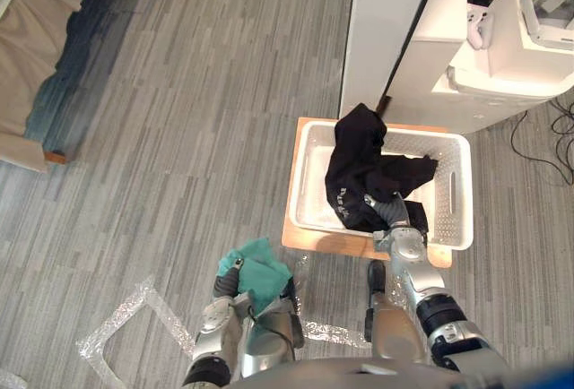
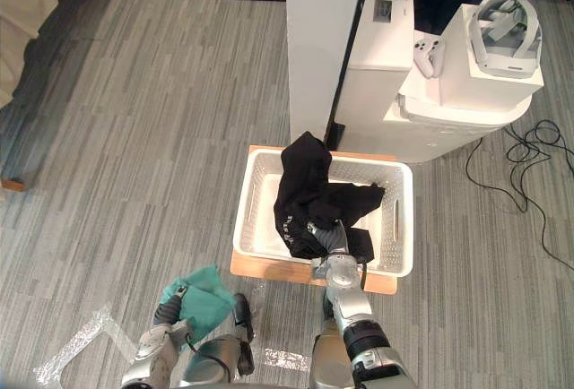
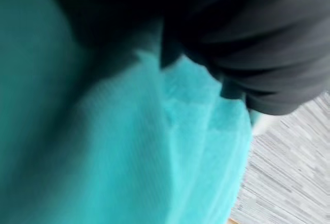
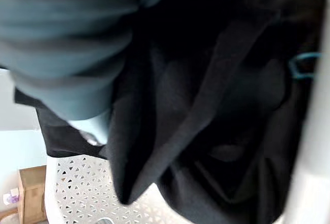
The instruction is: Tidy the bed and pick cloth on bed and put in laundry
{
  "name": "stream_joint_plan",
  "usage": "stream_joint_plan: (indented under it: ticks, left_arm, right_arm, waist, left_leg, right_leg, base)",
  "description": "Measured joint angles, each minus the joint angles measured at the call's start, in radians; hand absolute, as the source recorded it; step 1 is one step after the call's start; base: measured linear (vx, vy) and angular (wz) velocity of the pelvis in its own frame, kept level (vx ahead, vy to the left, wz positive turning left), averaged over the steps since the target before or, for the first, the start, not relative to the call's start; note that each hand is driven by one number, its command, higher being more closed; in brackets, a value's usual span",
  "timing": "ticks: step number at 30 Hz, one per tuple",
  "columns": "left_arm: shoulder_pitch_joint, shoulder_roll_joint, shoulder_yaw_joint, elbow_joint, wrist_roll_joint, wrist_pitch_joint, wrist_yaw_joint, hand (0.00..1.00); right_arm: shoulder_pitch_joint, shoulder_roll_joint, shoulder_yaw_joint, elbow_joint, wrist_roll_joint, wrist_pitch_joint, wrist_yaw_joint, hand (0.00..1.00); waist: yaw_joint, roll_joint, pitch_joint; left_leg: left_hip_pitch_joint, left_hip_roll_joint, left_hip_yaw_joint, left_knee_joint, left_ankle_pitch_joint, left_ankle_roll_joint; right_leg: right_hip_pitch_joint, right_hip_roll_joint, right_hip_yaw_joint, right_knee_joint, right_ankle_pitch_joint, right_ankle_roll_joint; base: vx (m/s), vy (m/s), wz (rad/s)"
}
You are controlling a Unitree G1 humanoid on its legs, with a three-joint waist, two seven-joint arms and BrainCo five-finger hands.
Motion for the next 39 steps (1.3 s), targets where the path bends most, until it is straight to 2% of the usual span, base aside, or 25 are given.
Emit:
stream_joint_plan:
  ticks: [4,8,11,17,22,25,28,32,39]
  left_arm:
    - [0.002,0.001,0.001,-0.006,0.012,-0.003,0.013,1.00]
    - [0.029,0.014,0.006,-0.006,0.025,0.000,0.013,1.00]
    - [0.065,0.023,0.035,0.004,0.062,0.016,0.014,1.00]
    - [0.115,0.031,0.132,0.072,0.062,0.024,0.035,1.00]
    - [0.135,0.033,0.264,0.070,0.049,0.024,0.062,1.00]
    - [0.138,0.036,0.366,0.054,0.028,0.024,0.099,1.00]
    - [0.166,0.035,0.446,-0.056,0.009,0.023,0.130,1.00]
    - [0.173,0.027,0.485,-0.214,0.009,0.019,0.186,1.00]
    - [0.153,0.028,0.470,-0.518,0.012,-0.015,0.289,1.00]
  right_arm:
    - [0.057,-0.023,-0.004,-0.183,-0.062,0.013,0.003,0.00]
    - [0.125,-0.065,-0.049,-0.356,-0.124,0.011,0.010,0.00]
    - [0.175,-0.099,-0.083,-0.412,-0.137,0.011,0.025,0.00]
    - [0.251,-0.159,-0.174,-0.473,-0.162,0.008,0.030,0.00]
    - [0.298,-0.172,-0.305,-0.464,-0.163,0.008,0.024,0.00]
    - [0.330,-0.170,-0.413,-0.398,-0.162,0.011,-0.004,0.00]
    - [0.380,-0.160,-0.506,-0.345,-0.162,0.028,-0.045,0.00]
    - [0.416,-0.129,-0.564,-0.289,-0.162,0.042,-0.089,0.00]
    - [0.457,-0.038,-0.566,-0.109,-0.159,0.071,-0.093,0.00]
  waist:
    - [-0.004,-0.001,-0.001]
    - [-0.009,-0.021,-0.016]
    - [-0.015,-0.037,-0.036]
    - [-0.018,-0.045,-0.111]
    - [-0.018,-0.048,-0.123]
    - [-0.020,-0.046,-0.145]
    - [-0.019,-0.045,-0.179]
    - [-0.019,-0.043,-0.208]
    - [-0.020,-0.051,-0.235]
  left_leg:
    - [0.020,0.002,-0.002,0.003,0.000,0.000]
    - [0.040,0.003,-0.002,0.003,-0.002,-0.001]
    - [0.054,0.004,-0.001,0.003,-0.002,-0.001]
    - [0.071,0.003,0.000,-0.008,-0.002,-0.002]
    - [0.094,0.003,-0.003,-0.008,-0.004,-0.005]
    - [0.098,0.003,-0.003,-0.009,-0.005,-0.005]
    - [0.104,0.004,-0.004,-0.012,-0.005,-0.005]
    - [0.119,0.009,0.005,-0.015,-0.015,-0.013]
    - [0.139,0.015,0.015,-0.016,-0.024,-0.018]
  right_leg:
    - [0.024,0.001,0.000,0.000,0.000,0.000]
    - [0.041,0.002,0.002,0.000,-0.001,0.000]
    - [0.055,0.003,0.002,-0.003,-0.001,0.000]
    - [0.071,0.004,0.002,-0.013,-0.001,0.000]
    - [0.101,0.004,-0.005,-0.022,-0.001,0.000]
    - [0.105,0.003,-0.005,-0.023,-0.001,0.000]
    - [0.122,0.003,-0.010,-0.039,-0.001,0.000]
    - [0.140,0.004,-0.017,-0.045,-0.002,0.000]
    - [0.168,0.002,-0.020,-0.046,-0.003,-0.001]
  base:
    - [-0.02,-0.008,0.02]
    - [-0.04,-0.007,-0.01]
    - [-0.01,-0.004,0.00]
    - [0.00,0.000,0.00]
    - [0.00,-0.003,0.04]
    - [0.00,0.000,0.00]
    - [0.00,-0.008,0.04]
    - [0.00,0.000,0.00]
    - [-0.01,-0.001,0.02]
